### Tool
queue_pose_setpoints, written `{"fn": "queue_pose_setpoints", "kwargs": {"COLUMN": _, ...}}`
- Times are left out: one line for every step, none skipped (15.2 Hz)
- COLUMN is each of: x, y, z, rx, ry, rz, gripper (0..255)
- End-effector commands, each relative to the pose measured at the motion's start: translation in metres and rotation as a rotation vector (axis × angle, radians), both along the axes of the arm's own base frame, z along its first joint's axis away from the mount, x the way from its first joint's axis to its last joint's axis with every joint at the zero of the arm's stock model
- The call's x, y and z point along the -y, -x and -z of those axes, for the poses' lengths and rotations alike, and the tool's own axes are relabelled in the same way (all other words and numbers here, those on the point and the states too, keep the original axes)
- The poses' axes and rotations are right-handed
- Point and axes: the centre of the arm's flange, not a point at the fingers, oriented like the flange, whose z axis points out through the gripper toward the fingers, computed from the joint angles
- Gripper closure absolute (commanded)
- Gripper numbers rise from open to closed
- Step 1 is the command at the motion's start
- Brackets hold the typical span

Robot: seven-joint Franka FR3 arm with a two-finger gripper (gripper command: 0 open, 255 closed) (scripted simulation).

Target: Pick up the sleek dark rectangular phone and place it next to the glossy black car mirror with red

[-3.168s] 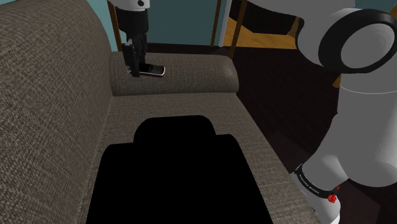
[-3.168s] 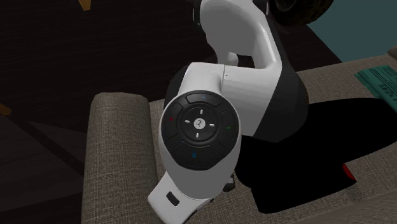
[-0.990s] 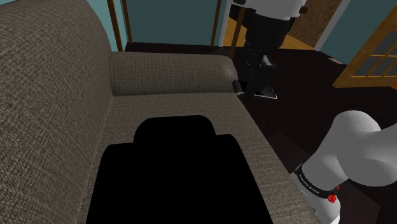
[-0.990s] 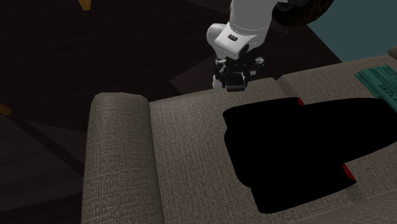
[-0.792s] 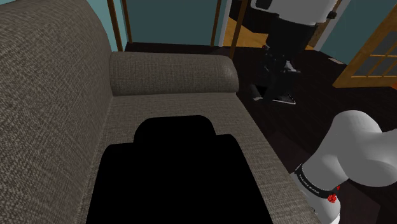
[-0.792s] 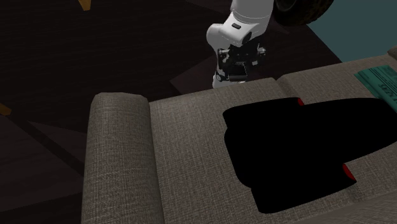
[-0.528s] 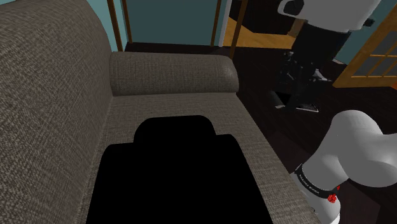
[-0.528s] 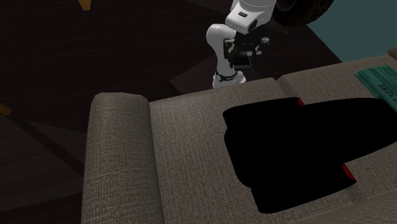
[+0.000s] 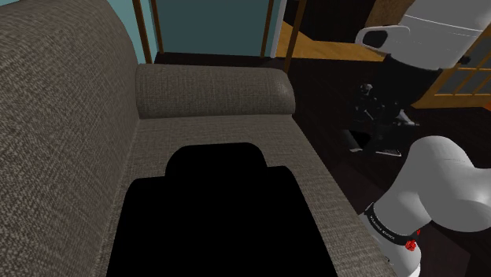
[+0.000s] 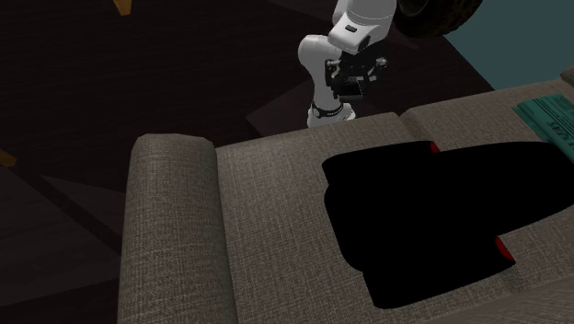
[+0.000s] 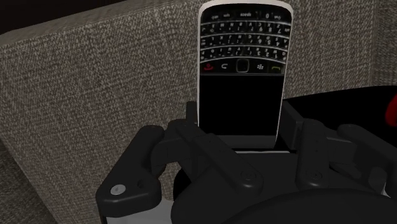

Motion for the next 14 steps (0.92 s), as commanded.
{"fn": "queue_pose_setpoints", "kwargs": {"x": 0.001, "y": -0.001, "z": 0.011, "rx": 0.000, "ry": 0.000, "rz": 0.000, "gripper": 255}}
{"fn": "queue_pose_setpoints", "kwargs": {"x": 0.001, "y": -0.001, "z": 0.016, "rx": 0.000, "ry": 0.000, "rz": 0.000, "gripper": 255}}
{"fn": "queue_pose_setpoints", "kwargs": {"x": 0.001, "y": -0.001, "z": 0.021, "rx": 0.000, "ry": 0.000, "rz": 0.000, "gripper": 255}}
{"fn": "queue_pose_setpoints", "kwargs": {"x": 0.001, "y": -0.001, "z": 0.026, "rx": 0.000, "ry": 0.000, "rz": 0.000, "gripper": 255}}
{"fn": "queue_pose_setpoints", "kwargs": {"x": 0.001, "y": -0.001, "z": 0.032, "rx": 0.000, "ry": 0.000, "rz": 0.000, "gripper": 255}}
{"fn": "queue_pose_setpoints", "kwargs": {"x": 0.001, "y": -0.001, "z": 0.037, "rx": 0.000, "ry": 0.000, "rz": 0.000, "gripper": 255}}
{"fn": "queue_pose_setpoints", "kwargs": {"x": 0.001, "y": -0.001, "z": 0.042, "rx": 0.000, "ry": 0.000, "rz": 0.000, "gripper": 255}}
{"fn": "queue_pose_setpoints", "kwargs": {"x": 0.001, "y": -0.001, "z": 0.048, "rx": 0.000, "ry": 0.000, "rz": 0.000, "gripper": 255}}
{"fn": "queue_pose_setpoints", "kwargs": {"x": 0.001, "y": -0.001, "z": 0.053, "rx": 0.000, "ry": 0.000, "rz": 0.000, "gripper": 255}}
{"fn": "queue_pose_setpoints", "kwargs": {"x": 0.001, "y": -0.001, "z": 0.058, "rx": 0.000, "ry": 0.000, "rz": 0.000, "gripper": 255}}
{"fn": "queue_pose_setpoints", "kwargs": {"x": 0.001, "y": -0.001, "z": 0.063, "rx": 0.000, "ry": 0.000, "rz": 0.000, "gripper": 255}}
{"fn": "queue_pose_setpoints", "kwargs": {"x": 0.001, "y": -0.001, "z": 0.069, "rx": 0.000, "ry": 0.000, "rz": 0.000, "gripper": 255}}
{"fn": "queue_pose_setpoints", "kwargs": {"x": 0.001, "y": -0.001, "z": 0.074, "rx": 0.000, "ry": 0.000, "rz": 0.000, "gripper": 255}}
{"fn": "queue_pose_setpoints", "kwargs": {"x": 0.001, "y": -0.001, "z": 0.079, "rx": 0.000, "ry": 0.000, "rz": 0.000, "gripper": 255}}
